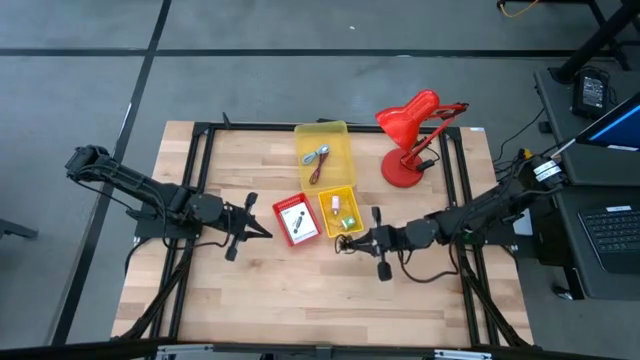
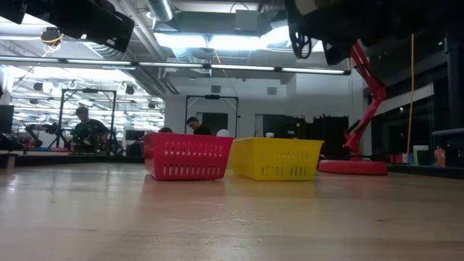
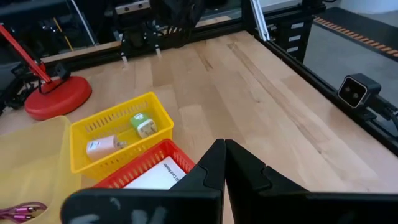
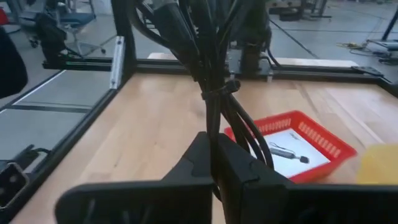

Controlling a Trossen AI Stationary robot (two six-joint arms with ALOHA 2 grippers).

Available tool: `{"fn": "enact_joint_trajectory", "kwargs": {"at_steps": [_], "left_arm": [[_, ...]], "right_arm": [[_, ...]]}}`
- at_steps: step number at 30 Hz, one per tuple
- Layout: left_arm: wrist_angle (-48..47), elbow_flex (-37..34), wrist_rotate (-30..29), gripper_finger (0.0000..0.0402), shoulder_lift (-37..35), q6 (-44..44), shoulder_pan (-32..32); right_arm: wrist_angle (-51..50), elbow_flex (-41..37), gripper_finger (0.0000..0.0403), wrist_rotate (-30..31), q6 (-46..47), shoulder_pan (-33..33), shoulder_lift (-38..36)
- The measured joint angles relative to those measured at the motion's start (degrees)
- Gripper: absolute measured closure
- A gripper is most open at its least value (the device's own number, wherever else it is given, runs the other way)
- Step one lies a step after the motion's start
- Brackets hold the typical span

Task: Pick and place items into bin
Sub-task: Put the black cable wire into the top yellow bin

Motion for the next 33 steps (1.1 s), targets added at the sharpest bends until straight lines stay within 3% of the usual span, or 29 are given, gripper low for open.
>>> {"fn": "enact_joint_trajectory", "kwargs": {"at_steps": [9,14,17,27,33], "left_arm": [[0.0,0.0,0.0,0.0398,0.0,0.0,0.0],[0.0,0.0,0.0,0.0398,0.0,0.0,0.0],[0.0,0.0,0.0,0.0398,0.0,0.0,0.0],[0.0,0.0,0.0,0.0398,0.0,0.0,0.0],[-0.2,0.0,0.0,0.0398,0.0,-0.3,0.0]], "right_arm": [[2.4,0.0,0.0403,0.4,0.5,-2.1,0.1],[2.2,0.0,0.0403,12.4,3.8,-3.4,0.2],[2.2,0.0,0.0403,16.1,2.0,-4.5,1.2],[0.6,4.3,0.0403,17.1,4.0,-12.0,7.8],[-11.6,11.9,0.0403,17.2,7.9,-17.5,11.9]]}}
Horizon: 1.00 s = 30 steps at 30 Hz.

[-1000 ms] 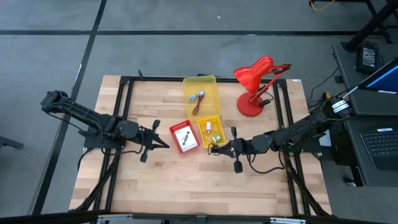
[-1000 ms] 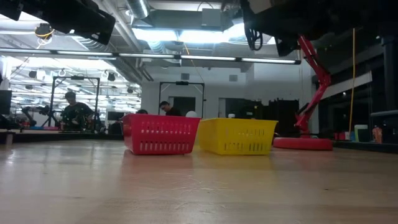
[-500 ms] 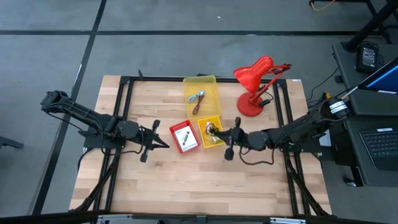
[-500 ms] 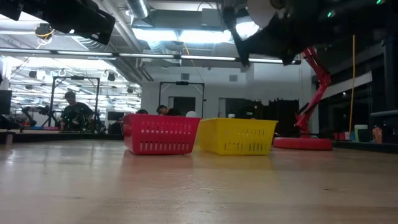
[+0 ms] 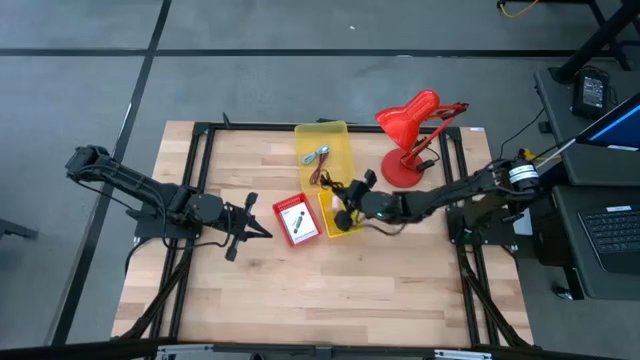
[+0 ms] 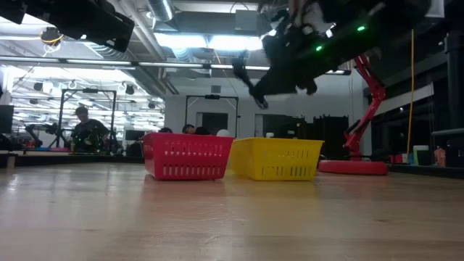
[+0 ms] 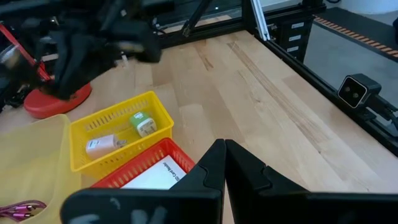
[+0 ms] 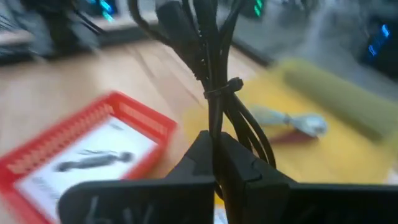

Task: Pick and place items into bin
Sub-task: Put the black cable wire into the top yellow bin

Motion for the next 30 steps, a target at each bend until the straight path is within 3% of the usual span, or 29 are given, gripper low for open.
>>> {"fn": "enact_joint_trajectory", "kwargs": {"at_steps": [5,12,18,30], "left_arm": [[-0.1,0.0,0.0,0.0398,0.0,-0.1,0.0],[-0.3,0.0,0.0,0.0398,0.0,-0.2,0.0],[-0.4,0.0,0.0,0.0398,0.0,-0.2,0.0],[-0.4,0.0,0.0,0.0398,0.0,-0.4,0.0]], "right_arm": [[-14.4,6.3,0.0403,0.1,5.4,-4.0,3.3],[-17.9,12.7,0.0403,-0.4,2.9,-6.8,7.9],[-29.9,19.5,0.0403,-1.3,4.5,-9.4,11.2],[-32.6,20.8,0.0403,-1.3,4.3,-12.5,12.7]]}}
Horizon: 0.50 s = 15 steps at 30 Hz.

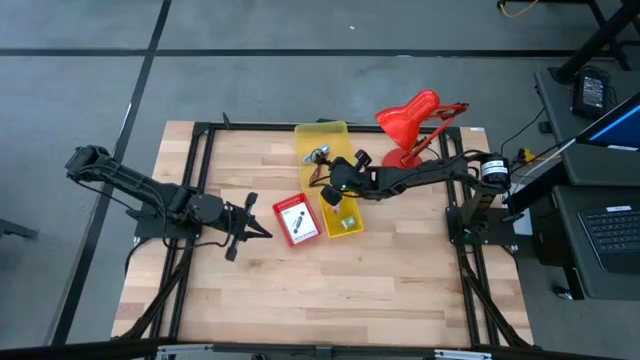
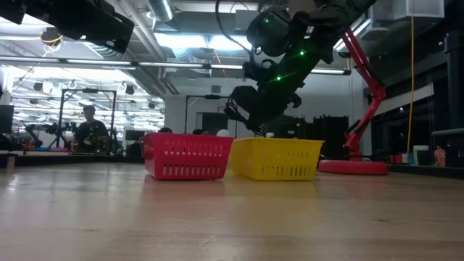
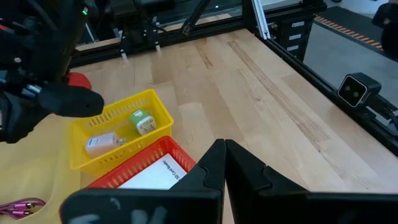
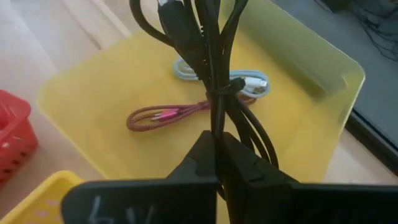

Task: Pick and place items into bin
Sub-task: Put the black cable wire into the top yellow bin

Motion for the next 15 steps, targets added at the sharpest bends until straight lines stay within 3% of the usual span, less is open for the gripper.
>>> {"fn": "enact_joint_trajectory", "kwargs": {"at_steps": [8,15], "left_arm": [[0.0,0.0,0.1,0.0398,0.0,0.0,0.0],[0.0,0.0,0.1,0.0398,0.0,0.0,0.0]], "right_arm": [[-2.8,0.0,0.0396,-2.6,-0.1,-1.4,0.0],[-2.7,0.0,0.0377,-4.3,-5.8,-1.4,0.0]]}}
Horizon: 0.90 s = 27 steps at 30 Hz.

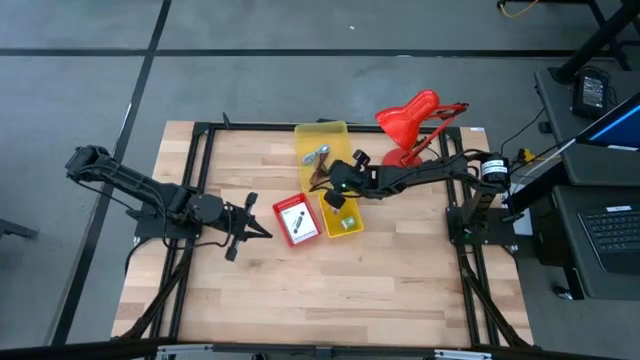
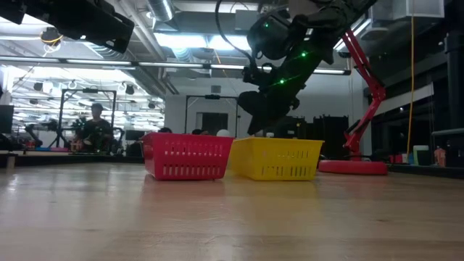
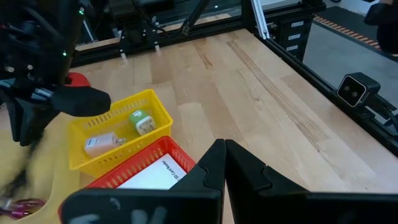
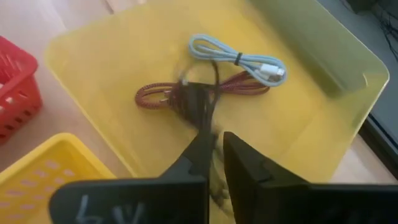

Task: Pick and place items into bin
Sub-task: Put the black cable wire into the top yellow bin, then return to Home Position

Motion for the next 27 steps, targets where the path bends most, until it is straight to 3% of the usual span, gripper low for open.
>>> {"fn": "enact_joint_trajectory", "kwargs": {"at_steps": [11,18,22,27], "left_arm": [[0.0,0.0,-0.3,0.0398,0.0,0.2,0.0],[0.0,0.0,-6.3,0.0398,-0.6,0.7,0.5],[-1.0,0.0,-7.7,0.0398,-4.2,4.8,2.2],[-4.7,0.0,-5.5,0.0398,-11.0,6.2,6.3]], "right_arm": [[0.5,0.0,0.0361,0.0,-0.3,0.0,-0.2],[1.3,0.0,0.038,0.0,-2.9,0.6,-1.0],[0.9,0.0,0.0398,-2.7,-3.3,2.2,-4.0],[1.5,-0.8,0.0401,-5.6,-6.1,4.3,-9.3]]}}
